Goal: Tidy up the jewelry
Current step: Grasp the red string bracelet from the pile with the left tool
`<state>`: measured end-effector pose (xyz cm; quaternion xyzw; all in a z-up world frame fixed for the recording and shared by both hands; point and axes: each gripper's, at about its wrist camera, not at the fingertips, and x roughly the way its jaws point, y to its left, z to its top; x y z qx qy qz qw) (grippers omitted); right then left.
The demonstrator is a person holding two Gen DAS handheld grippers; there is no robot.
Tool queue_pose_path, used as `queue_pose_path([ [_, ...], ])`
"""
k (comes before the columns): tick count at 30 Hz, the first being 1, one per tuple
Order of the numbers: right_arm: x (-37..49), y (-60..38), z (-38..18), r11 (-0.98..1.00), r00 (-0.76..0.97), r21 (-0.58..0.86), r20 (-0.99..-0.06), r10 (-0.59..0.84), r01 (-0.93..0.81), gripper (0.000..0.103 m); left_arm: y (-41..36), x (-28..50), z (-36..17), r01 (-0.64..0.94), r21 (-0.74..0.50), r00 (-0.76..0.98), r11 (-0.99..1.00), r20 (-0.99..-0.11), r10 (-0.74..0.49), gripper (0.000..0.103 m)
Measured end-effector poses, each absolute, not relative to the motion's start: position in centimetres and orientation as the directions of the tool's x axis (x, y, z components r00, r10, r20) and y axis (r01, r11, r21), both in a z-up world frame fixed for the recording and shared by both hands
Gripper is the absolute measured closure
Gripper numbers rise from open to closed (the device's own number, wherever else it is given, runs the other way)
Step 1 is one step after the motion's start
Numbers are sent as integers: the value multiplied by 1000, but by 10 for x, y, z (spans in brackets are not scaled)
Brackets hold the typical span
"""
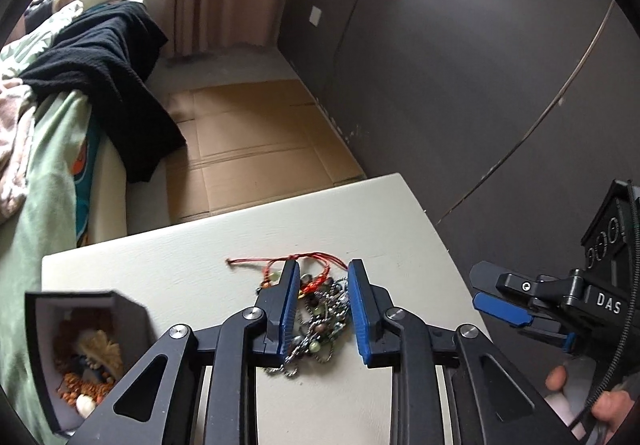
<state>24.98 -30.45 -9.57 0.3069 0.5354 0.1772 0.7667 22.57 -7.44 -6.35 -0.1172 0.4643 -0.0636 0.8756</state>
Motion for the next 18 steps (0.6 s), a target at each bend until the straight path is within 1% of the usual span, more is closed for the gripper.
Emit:
queue_pose_path([
  [3,253,-310,-98,744,365,664,-713,598,78,31,-86,238,-72,19,-238,538,971,-816,-211,78],
  [5,254,-312,-97,743,369,664,-713,596,83,31,-92,246,-78,23,-226,521,974,-828,-205,86],
  [6,255,-314,-97,743,371,664,-713,595,86,31,-94,249,-81,25,-223,513,975,-834,-204,87],
  [18,260,-333,-101,724,382,676,-710,592,134,31,-104,276,-119,1,-170,418,985,-895,-155,87],
])
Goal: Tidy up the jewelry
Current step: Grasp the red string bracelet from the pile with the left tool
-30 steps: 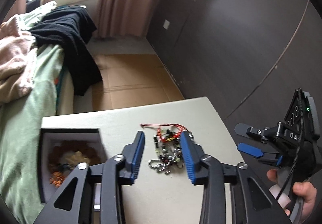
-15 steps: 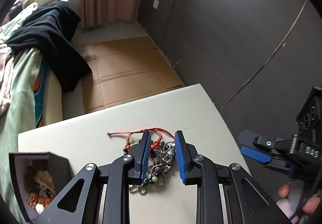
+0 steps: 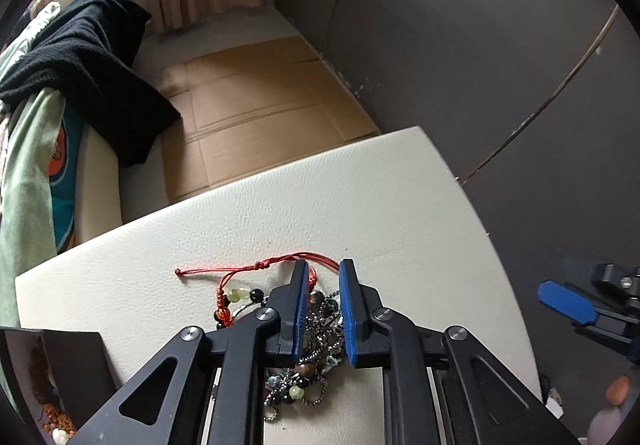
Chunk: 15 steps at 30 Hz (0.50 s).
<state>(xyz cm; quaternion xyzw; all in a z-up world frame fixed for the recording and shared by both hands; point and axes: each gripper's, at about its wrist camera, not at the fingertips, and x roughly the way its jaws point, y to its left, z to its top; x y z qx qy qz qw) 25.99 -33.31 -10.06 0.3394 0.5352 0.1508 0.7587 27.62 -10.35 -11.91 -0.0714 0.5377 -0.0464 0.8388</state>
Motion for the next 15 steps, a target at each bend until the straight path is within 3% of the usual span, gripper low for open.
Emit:
queue_pose_path([
  [8,260,-334,-102,714,378,686,-704,601,142,31,-106,280,-131,-18,-107,383,994,-919,-92,88],
  [9,260,-333,-102,714,375,686,-704,603,140,31,-106,279,-132,-18,-106,382,994,-920,-91,90],
  [10,260,-332,-102,715,375,685,-705,602,139,31,-104,278,-131,-26,-104,381,994,-921,-86,97],
  [15,261,-321,-102,723,361,681,-707,608,117,31,-86,262,-111,-47,-190,438,981,-886,-151,99],
])
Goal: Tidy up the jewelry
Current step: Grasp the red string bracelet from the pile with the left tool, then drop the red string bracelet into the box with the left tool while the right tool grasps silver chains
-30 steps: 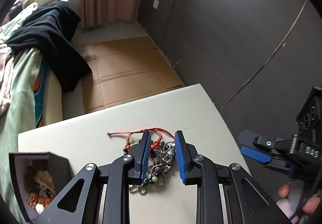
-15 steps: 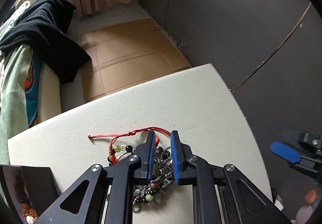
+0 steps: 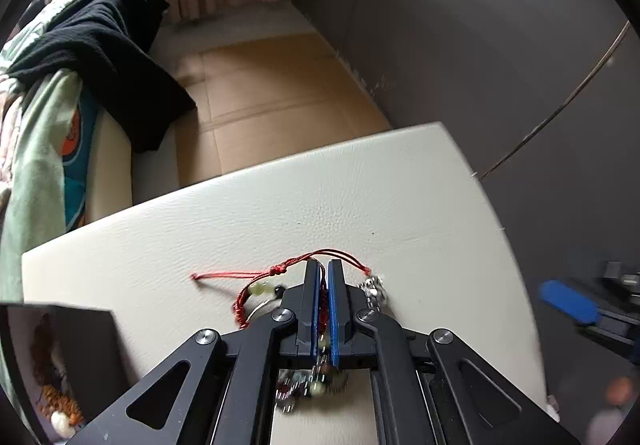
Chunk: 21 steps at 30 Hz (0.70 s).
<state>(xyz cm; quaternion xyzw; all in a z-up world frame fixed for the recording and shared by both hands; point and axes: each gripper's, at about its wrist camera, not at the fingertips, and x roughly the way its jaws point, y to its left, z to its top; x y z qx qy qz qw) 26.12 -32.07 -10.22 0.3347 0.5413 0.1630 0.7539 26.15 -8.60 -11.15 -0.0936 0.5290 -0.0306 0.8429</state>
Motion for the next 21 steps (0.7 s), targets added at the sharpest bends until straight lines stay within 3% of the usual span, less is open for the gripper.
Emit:
queue_pose_path([
  [3,261,-310,-103,727,347,680,-707,617,92,31,-75,244,-97,-55,-236,483,970,-856,-181,100],
  [10,260,-279,-113,759,298,650,-732,612,40,48,-45,204,-77,-74,-344,584,936,-776,-240,100],
  [21,259,-228,-117,817,305,573,-769,561,-57,52,0,184,-74,-129,-454,641,882,-716,-275,100],
])
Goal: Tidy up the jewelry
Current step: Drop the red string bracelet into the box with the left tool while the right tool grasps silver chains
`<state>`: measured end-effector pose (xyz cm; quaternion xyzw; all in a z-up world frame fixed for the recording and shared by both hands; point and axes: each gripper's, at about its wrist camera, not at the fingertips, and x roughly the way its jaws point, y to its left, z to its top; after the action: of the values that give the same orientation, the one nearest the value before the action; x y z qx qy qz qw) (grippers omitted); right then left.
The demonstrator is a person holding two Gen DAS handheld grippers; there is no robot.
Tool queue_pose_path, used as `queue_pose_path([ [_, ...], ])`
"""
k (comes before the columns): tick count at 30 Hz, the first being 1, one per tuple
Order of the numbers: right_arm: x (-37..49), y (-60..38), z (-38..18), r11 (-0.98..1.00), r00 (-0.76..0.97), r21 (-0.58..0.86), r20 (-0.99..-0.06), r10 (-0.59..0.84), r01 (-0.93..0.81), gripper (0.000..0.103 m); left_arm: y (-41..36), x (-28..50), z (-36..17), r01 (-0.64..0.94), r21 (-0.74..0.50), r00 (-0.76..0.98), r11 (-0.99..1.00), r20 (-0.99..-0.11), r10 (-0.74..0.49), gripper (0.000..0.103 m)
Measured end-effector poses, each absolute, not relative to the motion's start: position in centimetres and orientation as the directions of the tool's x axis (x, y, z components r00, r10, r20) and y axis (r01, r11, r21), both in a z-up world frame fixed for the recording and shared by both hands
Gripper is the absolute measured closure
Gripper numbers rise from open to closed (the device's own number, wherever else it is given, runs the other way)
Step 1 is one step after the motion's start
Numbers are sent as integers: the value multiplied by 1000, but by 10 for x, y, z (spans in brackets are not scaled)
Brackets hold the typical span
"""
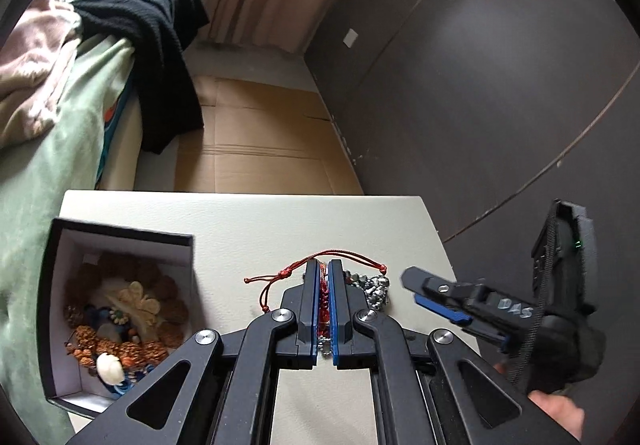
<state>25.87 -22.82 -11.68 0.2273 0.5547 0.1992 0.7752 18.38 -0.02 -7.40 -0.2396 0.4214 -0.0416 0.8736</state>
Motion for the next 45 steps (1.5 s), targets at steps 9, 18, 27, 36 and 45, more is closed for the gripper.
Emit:
queue_pose_path([
  [9,262,-201,-124,898,357,434,-829,431,-77,59,21,172,-66,-144,-494,673,857,-684,-281,100],
  [18,259,-205,-135,919,337,387,-858,387,-70,87,25,165,-58,-150,-491,681,858,-681,-270,100],
  [27,250,-230,-97,829,390,551,-745,542,-100,88,29,139,-22,-133,-442,718,887,-660,-222,100],
  [36,234,-227,-60,795,444,572,-671,594,-200,88,66,110,-14,-192,-454,747,870,-643,-171,100],
  [45,211,-208,-12,779,514,546,-593,620,-309,88,91,114,-28,-203,-502,732,841,-648,-210,100],
])
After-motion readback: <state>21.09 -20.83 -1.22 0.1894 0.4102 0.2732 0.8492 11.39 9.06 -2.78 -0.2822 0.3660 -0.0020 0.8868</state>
